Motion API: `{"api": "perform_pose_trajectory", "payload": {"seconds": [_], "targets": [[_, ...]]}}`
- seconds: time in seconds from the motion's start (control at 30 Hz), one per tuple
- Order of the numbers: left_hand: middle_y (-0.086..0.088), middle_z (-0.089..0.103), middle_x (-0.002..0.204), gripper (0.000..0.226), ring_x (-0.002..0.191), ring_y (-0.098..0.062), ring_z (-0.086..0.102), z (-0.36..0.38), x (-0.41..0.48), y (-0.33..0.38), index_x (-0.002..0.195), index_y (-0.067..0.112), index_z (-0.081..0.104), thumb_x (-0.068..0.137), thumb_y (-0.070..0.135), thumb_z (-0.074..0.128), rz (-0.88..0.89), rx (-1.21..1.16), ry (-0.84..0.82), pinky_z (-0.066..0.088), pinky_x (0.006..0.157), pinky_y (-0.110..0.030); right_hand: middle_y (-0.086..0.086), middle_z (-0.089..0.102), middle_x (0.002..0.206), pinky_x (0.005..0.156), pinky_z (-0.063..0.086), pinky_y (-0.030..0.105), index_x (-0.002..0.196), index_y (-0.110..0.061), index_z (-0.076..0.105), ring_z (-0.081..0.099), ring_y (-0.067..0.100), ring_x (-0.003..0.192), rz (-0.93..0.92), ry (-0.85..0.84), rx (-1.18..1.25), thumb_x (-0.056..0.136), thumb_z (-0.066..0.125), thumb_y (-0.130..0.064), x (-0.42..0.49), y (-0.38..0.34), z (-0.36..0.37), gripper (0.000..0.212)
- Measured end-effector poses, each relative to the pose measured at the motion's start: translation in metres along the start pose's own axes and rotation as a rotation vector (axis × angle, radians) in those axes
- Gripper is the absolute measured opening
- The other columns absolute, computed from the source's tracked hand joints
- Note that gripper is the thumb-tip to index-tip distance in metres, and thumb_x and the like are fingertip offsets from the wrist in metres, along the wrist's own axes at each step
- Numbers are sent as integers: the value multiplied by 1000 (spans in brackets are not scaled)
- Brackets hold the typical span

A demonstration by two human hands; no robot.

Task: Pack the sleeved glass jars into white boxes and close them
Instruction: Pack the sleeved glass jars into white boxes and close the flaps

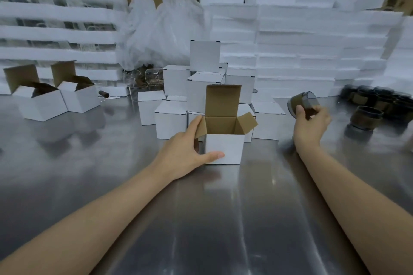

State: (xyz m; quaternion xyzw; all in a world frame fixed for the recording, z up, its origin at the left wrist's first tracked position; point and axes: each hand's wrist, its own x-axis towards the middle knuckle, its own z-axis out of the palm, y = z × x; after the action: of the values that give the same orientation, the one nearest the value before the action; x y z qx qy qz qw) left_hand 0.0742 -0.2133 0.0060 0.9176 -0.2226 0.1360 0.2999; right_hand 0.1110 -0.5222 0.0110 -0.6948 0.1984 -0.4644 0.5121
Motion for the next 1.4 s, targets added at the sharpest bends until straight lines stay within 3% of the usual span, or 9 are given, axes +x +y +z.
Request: {"api": "perform_pose_trajectory", "payload": {"seconds": [0.23,0.47,0.57,0.67,0.8,0.93,1.1,1.2,1.4], "targets": [[11,43,50,76,50,-6,47,-4,-8,6,139,28,42,77,71,42,184,-18,283,40,56,-27,-4,54,107,74,45,15,108,-28,47,55,-2,85,-230,-138,471,87,52,-23,-66,-70,-17,22],[8,45,52,37,45,-7,43,-4,-10,18,105,15,74,88,42,56,438,204,680,29,49,-14,6,57,106,71,49,19,116,-21,51,58,3,87,-374,-642,557,87,52,-27,-96,-105,-14,29],[3,57,68,49,59,-11,54,-4,-8,18,120,12,65,84,45,61,412,190,747,40,54,-20,3,60,110,76,51,23,119,-22,51,61,6,94,-440,-768,509,87,53,-34,-106,-101,-13,33],[-5,59,98,75,89,-15,54,-4,-7,17,136,5,48,80,51,64,396,183,748,42,70,-24,-2,60,108,78,49,23,122,-22,50,61,6,94,-485,-847,455,92,49,-30,-111,-95,-10,31],[-8,60,122,73,112,-17,52,-3,-8,20,134,1,50,78,44,67,466,137,672,40,87,-28,9,63,103,82,48,25,130,-26,46,60,12,94,-522,-895,377,97,41,-21,-114,-93,-10,34],[2,57,128,70,111,-10,52,-5,-11,22,134,2,50,78,42,66,436,14,624,37,95,-23,-3,57,130,92,49,27,137,-29,43,57,11,115,-542,-883,341,97,46,-22,-108,-95,-12,41],[-6,54,131,71,117,-17,51,-5,-11,23,138,-1,39,82,34,64,496,-22,611,44,97,-35,-22,41,138,98,42,23,139,-27,41,48,9,124,-834,-875,153,80,75,-24,-104,-93,-12,68],[-7,48,140,72,123,-20,50,-4,-11,21,142,5,32,82,28,64,517,-92,579,45,100,-44,-13,50,128,84,46,13,132,-24,45,58,5,108,-762,-882,199,73,80,-7,-105,-92,-9,71],[26,37,142,79,129,-3,43,-6,-11,17,147,31,24,78,37,65,427,-242,508,37,107,-33,-6,61,121,80,47,15,121,-22,45,68,12,97,-569,-907,327,68,82,0,-110,-94,-11,68]]}}
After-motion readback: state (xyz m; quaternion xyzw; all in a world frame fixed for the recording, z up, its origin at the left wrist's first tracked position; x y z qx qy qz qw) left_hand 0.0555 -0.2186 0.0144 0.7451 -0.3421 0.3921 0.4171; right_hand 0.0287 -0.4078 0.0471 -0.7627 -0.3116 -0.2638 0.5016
